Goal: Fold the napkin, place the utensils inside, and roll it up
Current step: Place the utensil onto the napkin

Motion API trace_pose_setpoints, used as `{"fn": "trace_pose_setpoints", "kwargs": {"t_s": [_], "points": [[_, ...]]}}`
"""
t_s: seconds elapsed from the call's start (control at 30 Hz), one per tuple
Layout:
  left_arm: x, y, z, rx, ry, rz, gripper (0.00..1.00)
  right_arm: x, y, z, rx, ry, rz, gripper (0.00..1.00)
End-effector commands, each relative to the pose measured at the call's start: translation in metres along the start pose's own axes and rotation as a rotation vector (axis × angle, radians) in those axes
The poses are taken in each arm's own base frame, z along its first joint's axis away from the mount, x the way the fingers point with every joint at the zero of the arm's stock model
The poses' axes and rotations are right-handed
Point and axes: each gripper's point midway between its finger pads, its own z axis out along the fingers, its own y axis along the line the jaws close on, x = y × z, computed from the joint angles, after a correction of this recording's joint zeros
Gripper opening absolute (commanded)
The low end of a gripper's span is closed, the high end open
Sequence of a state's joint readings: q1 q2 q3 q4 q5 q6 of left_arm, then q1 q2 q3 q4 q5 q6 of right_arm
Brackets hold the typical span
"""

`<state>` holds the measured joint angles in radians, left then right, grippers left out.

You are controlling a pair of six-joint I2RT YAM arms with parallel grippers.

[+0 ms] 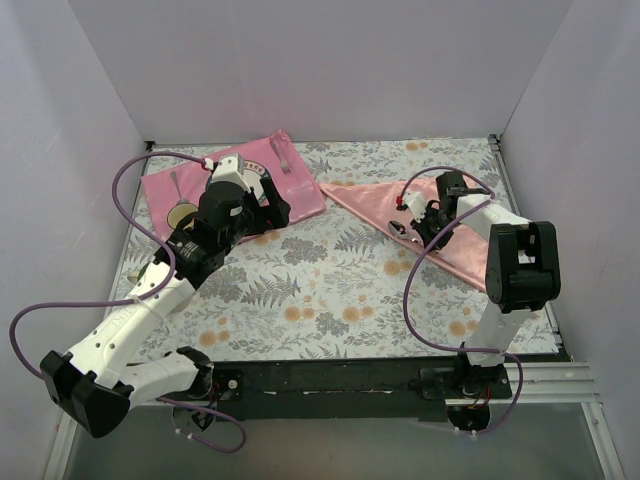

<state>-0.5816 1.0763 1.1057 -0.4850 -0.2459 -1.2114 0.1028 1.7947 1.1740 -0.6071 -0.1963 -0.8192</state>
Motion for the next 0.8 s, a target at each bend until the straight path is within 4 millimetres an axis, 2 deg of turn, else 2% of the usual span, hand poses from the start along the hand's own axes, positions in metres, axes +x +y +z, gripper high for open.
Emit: {"fn": "trace_pose_setpoints", "kwargs": {"t_s": [0.0, 0.1, 0.17, 0.3, 0.37, 0.4, 0.43, 0.5, 0.53, 0.57, 0.6, 0.63, 0.67, 0.7, 0.77], "points": [[-0.012, -0.003, -0.007, 0.018, -0.036, -0.001, 0.91, 0.008, 0.011, 0.0, -0.033, 0.039, -0.011, 0.13], [-0.01, -0.003, -0.006, 0.021, -0.03, -0.003, 0.91, 0.009, 0.006, -0.001, -0.003, 0.047, -0.004, 0.24], [-0.01, -0.004, -0.005, 0.025, -0.026, -0.007, 0.91, 0.007, 0.004, -0.004, 0.011, 0.038, -0.003, 0.27], [-0.007, -0.009, 0.001, 0.041, -0.011, -0.023, 0.91, -0.004, -0.004, -0.016, 0.06, 0.001, -0.002, 0.38], [-0.005, -0.012, 0.008, 0.047, 0.01, -0.04, 0.91, -0.012, -0.005, -0.021, 0.06, -0.024, -0.009, 0.4], [-0.006, -0.018, 0.009, 0.064, 0.018, -0.048, 0.91, -0.016, -0.006, -0.027, 0.072, -0.035, -0.011, 0.45], [-0.005, -0.02, 0.012, 0.07, 0.022, -0.054, 0.91, -0.017, -0.007, -0.031, 0.086, -0.026, 0.01, 0.45], [-0.001, -0.026, 0.024, 0.089, 0.042, -0.081, 0.91, -0.034, -0.013, -0.051, 0.147, -0.067, 0.029, 0.46], [0.004, -0.034, 0.028, 0.124, 0.071, -0.095, 0.91, -0.041, -0.018, -0.06, 0.191, -0.091, 0.092, 0.47], [0.016, -0.037, 0.046, 0.118, 0.123, -0.125, 0.91, -0.052, -0.021, -0.07, 0.222, -0.131, 0.134, 0.48], [0.017, -0.043, 0.054, 0.131, 0.139, -0.144, 0.9, -0.068, -0.026, -0.088, 0.267, -0.196, 0.166, 0.57], [0.026, -0.047, 0.065, 0.139, 0.171, -0.161, 0.88, -0.082, -0.027, -0.098, 0.284, -0.263, 0.238, 0.97], [0.04, -0.045, 0.088, 0.114, 0.205, -0.191, 0.86, -0.091, -0.027, -0.106, 0.3, -0.31, 0.258, 0.99], [0.048, -0.044, 0.1, 0.098, 0.228, -0.205, 0.84, -0.1, -0.023, -0.117, 0.323, -0.357, 0.271, 0.99], [0.045, -0.05, 0.122, 0.092, 0.21, -0.225, 0.77, -0.108, -0.025, -0.129, 0.372, -0.405, 0.368, 0.99]]}}
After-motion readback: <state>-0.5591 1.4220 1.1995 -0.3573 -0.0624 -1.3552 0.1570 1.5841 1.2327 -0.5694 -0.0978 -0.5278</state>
